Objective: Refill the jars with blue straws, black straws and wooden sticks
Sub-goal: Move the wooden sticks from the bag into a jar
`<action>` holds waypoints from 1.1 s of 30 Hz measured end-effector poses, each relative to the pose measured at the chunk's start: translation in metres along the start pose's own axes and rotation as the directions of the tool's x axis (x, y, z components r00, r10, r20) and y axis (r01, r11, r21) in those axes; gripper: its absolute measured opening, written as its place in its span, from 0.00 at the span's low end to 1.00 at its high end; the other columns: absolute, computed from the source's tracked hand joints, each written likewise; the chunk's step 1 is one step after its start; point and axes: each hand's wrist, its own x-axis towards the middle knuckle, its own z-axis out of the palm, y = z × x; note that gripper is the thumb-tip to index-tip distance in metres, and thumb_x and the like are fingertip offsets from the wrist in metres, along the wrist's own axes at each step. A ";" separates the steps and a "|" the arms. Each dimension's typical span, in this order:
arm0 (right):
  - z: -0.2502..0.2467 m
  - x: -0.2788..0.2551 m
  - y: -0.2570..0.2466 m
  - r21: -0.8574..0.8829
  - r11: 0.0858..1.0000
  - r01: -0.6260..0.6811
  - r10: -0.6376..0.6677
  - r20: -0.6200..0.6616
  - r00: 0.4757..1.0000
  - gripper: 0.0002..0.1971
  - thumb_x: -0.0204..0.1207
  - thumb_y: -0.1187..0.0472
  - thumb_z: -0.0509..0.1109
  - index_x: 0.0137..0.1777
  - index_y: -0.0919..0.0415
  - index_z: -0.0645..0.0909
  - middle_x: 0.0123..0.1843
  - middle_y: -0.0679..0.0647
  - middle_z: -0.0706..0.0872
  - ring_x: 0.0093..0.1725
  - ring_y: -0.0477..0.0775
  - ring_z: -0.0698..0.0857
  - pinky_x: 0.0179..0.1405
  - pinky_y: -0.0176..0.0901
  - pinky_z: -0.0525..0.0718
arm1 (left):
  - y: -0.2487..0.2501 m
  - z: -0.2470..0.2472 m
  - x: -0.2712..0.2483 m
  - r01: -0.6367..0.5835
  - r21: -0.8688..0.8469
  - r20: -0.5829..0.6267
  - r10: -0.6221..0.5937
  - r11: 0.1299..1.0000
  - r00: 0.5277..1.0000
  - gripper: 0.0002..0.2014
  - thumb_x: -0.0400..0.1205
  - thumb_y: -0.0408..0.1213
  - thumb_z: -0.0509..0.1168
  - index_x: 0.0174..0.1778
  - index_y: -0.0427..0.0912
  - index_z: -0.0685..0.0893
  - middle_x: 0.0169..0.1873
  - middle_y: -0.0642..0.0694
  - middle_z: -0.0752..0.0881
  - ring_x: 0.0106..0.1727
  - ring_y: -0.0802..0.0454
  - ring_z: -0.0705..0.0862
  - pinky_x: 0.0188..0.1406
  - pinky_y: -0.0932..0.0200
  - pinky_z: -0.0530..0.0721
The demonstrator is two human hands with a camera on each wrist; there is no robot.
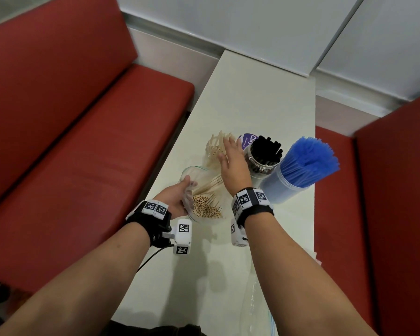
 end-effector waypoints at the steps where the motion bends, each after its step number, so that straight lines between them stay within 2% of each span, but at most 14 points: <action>1: -0.002 -0.006 -0.001 0.064 0.998 0.022 -0.016 -0.098 0.995 0.23 0.91 0.58 0.55 0.84 0.57 0.68 0.85 0.56 0.69 0.88 0.54 0.59 0.86 0.46 0.59 | -0.001 -0.001 0.001 0.003 -0.011 0.001 -0.003 1.000 1.000 0.18 0.89 0.58 0.60 0.52 0.47 0.85 0.29 0.48 0.72 0.27 0.53 0.71 0.38 0.55 0.78; 4: -0.005 -0.024 -0.003 0.267 0.963 -0.023 0.098 -0.271 0.958 0.15 0.86 0.64 0.57 0.63 0.51 0.82 0.57 0.52 0.89 0.57 0.49 0.87 0.59 0.44 0.86 | -0.002 -0.003 0.004 0.005 -0.054 0.004 -0.005 0.999 1.000 0.17 0.88 0.57 0.62 0.54 0.47 0.85 0.34 0.49 0.72 0.24 0.55 0.72 0.35 0.56 0.79; 6: -0.005 -0.035 -0.001 0.459 0.869 -0.183 0.287 -0.167 0.943 0.12 0.85 0.66 0.58 0.52 0.51 0.81 0.43 0.54 0.87 0.39 0.51 0.87 0.44 0.48 0.89 | -0.002 -0.002 0.005 0.013 -0.090 0.007 -0.013 0.996 1.000 0.17 0.88 0.57 0.62 0.55 0.47 0.85 0.38 0.49 0.74 0.22 0.59 0.72 0.30 0.60 0.81; 8: -0.005 -0.045 0.004 0.554 0.736 -0.389 0.432 0.057 0.900 0.11 0.86 0.69 0.58 0.49 0.56 0.79 0.38 0.58 0.84 0.34 0.55 0.86 0.42 0.52 0.90 | -0.003 0.000 0.004 0.022 -0.130 0.008 -0.021 0.991 1.000 0.16 0.89 0.56 0.61 0.57 0.47 0.84 0.40 0.49 0.74 0.19 0.61 0.73 0.24 0.64 0.82; 10: -0.001 -0.057 0.006 0.527 0.658 -0.538 0.488 0.246 0.838 0.12 0.85 0.74 0.55 0.48 0.61 0.77 0.37 0.61 0.82 0.32 0.58 0.84 0.38 0.52 0.89 | -0.006 0.002 0.001 0.031 -0.140 0.015 -0.029 0.990 0.999 0.17 0.89 0.57 0.60 0.59 0.47 0.83 0.39 0.48 0.74 0.18 0.60 0.75 0.22 0.64 0.83; 12: 0.004 -0.068 0.006 0.490 0.620 -0.613 0.537 0.304 0.787 0.14 0.82 0.78 0.51 0.46 0.63 0.76 0.37 0.63 0.81 0.32 0.59 0.83 0.34 0.49 0.86 | -0.009 0.003 -0.002 0.036 -0.121 0.025 -0.034 0.992 0.999 0.19 0.89 0.58 0.58 0.60 0.47 0.83 0.38 0.46 0.78 0.21 0.55 0.79 0.25 0.59 0.87; 16: 0.011 -0.081 0.011 0.450 0.633 -0.630 0.620 0.192 0.761 0.09 0.83 0.72 0.58 0.48 0.64 0.80 0.39 0.62 0.85 0.35 0.59 0.85 0.47 0.55 0.90 | -0.018 0.004 -0.008 0.044 -0.136 0.042 -0.038 0.990 0.998 0.18 0.89 0.57 0.59 0.60 0.46 0.83 0.26 0.44 0.82 0.19 0.53 0.79 0.31 0.56 0.89; 20: 0.018 -0.086 0.006 0.247 0.768 -0.590 0.571 0.151 0.807 0.10 0.76 0.65 0.68 0.45 0.73 0.85 0.35 0.62 0.84 0.37 0.62 0.84 0.49 0.61 0.88 | -0.026 0.005 -0.008 0.040 -0.085 0.025 -0.038 0.996 0.999 0.17 0.88 0.57 0.62 0.58 0.47 0.84 0.24 0.50 0.74 0.18 0.57 0.72 0.37 0.59 0.76; 22: 0.021 -0.088 0.004 0.241 0.759 -0.605 0.591 0.136 0.795 0.13 0.76 0.60 0.72 0.42 0.73 0.84 0.35 0.62 0.84 0.38 0.60 0.82 0.47 0.58 0.86 | -0.030 0.006 -0.008 0.052 -0.055 0.036 -0.050 0.997 0.998 0.16 0.88 0.58 0.62 0.54 0.48 0.83 0.21 0.52 0.73 0.17 0.58 0.71 0.36 0.60 0.71; 24: 0.024 -0.087 0.005 0.324 0.701 -0.635 0.636 0.119 0.763 0.14 0.76 0.56 0.75 0.45 0.71 0.84 0.40 0.62 0.88 0.43 0.62 0.86 0.49 0.55 0.85 | -0.033 0.007 -0.011 0.076 -0.056 0.063 -0.072 0.996 0.995 0.16 0.88 0.57 0.61 0.51 0.48 0.82 0.20 0.52 0.76 0.17 0.56 0.75 0.33 0.61 0.76; 26: 0.028 -0.085 0.005 0.409 0.638 -0.652 0.680 0.097 0.726 0.15 0.76 0.56 0.77 0.51 0.70 0.84 0.49 0.64 0.90 0.50 0.64 0.88 0.56 0.56 0.85 | -0.034 0.008 -0.016 0.125 -0.056 0.123 -0.118 0.991 0.985 0.17 0.89 0.57 0.59 0.51 0.47 0.82 0.28 0.50 0.89 0.30 0.49 0.92 0.36 0.59 0.86; 28: 0.032 -0.082 0.003 0.491 0.575 -0.654 0.708 0.102 0.699 0.13 0.76 0.60 0.77 0.53 0.69 0.83 0.51 0.67 0.89 0.49 0.64 0.87 0.56 0.57 0.85 | -0.035 0.008 -0.017 0.149 -0.040 0.161 -0.140 0.988 0.977 0.20 0.90 0.57 0.59 0.52 0.43 0.84 0.42 0.42 0.94 0.46 0.43 0.95 0.47 0.51 0.88; 30: 0.037 -0.080 0.000 0.541 0.549 -0.637 0.703 0.114 0.702 0.09 0.77 0.62 0.76 0.49 0.66 0.82 0.48 0.67 0.88 0.45 0.62 0.85 0.50 0.55 0.83 | -0.034 0.006 -0.017 0.150 -0.049 0.172 -0.140 0.987 0.975 0.20 0.89 0.56 0.59 0.53 0.41 0.85 0.44 0.36 0.94 0.41 0.42 0.94 0.48 0.44 0.86; 33: 0.042 -0.080 -0.004 0.528 0.601 -0.600 0.667 0.081 0.740 0.09 0.79 0.59 0.76 0.43 0.61 0.80 0.44 0.62 0.87 0.45 0.61 0.85 0.50 0.55 0.83 | -0.027 0.003 -0.016 0.126 -0.051 0.110 -0.120 0.991 0.987 0.17 0.89 0.55 0.60 0.54 0.44 0.83 0.43 0.39 0.90 0.38 0.44 0.90 0.45 0.46 0.87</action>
